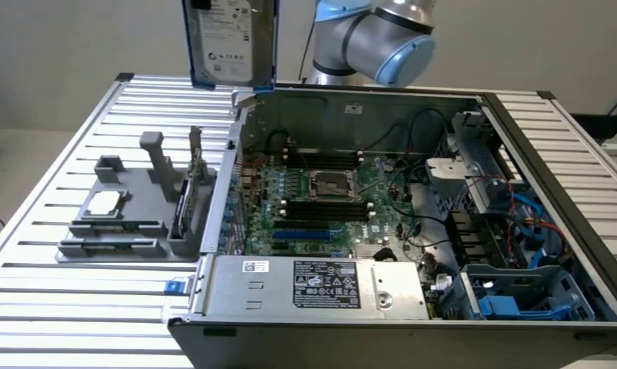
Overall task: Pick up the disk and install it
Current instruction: 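Pick up the disk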
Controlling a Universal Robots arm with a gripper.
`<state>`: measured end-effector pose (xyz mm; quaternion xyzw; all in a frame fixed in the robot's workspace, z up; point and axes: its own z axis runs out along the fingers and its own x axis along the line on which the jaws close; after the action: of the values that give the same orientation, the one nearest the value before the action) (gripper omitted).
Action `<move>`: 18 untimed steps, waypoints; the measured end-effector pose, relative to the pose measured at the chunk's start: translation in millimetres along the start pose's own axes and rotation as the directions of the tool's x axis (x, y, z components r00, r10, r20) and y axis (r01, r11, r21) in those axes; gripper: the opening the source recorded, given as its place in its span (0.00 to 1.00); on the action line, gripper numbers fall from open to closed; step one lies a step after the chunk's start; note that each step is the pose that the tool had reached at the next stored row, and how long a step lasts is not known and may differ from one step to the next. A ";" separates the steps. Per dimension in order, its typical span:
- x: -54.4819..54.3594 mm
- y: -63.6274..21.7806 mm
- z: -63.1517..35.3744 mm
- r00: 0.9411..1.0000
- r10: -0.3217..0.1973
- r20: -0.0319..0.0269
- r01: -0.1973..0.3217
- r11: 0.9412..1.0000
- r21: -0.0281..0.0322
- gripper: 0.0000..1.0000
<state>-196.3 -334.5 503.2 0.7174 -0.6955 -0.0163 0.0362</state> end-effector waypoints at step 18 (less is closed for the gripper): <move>31.6 -78.8 -17.0 1.000 -0.001 0.001 0.001 1.000 -0.024 0.32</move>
<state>-115.5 -363.2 515.1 0.7172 -0.6950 -0.0251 0.0447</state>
